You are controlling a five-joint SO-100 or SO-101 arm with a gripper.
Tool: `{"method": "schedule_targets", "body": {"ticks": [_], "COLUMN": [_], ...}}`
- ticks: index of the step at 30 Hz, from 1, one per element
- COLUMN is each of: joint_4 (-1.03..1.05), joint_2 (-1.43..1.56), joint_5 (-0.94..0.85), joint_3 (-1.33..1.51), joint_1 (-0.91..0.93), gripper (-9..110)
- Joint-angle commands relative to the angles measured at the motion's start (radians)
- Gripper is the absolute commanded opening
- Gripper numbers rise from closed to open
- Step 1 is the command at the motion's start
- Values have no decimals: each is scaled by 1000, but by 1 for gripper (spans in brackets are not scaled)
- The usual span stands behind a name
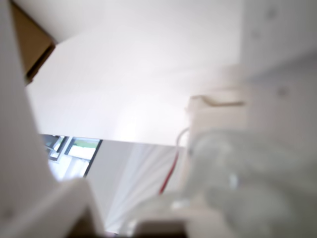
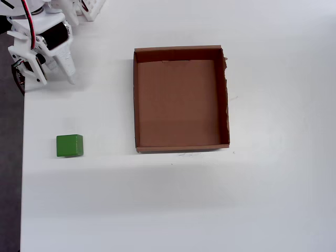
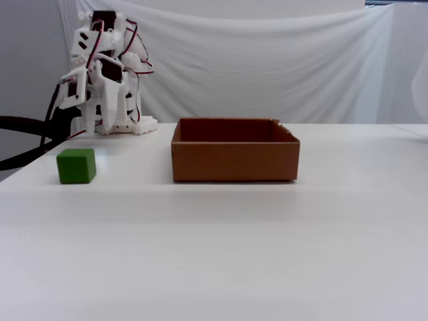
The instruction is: Grasp a green cube and put it in a box.
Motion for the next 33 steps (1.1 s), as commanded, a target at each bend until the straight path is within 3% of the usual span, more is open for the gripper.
{"method": "schedule_targets", "body": {"ticks": [1, 33], "joint_4": [17, 17], "joint_2": [5, 5], "joint_5": [6, 6], "joint_3": [-5, -5], "joint_1": [-6, -6], "gripper": [22, 22]}}
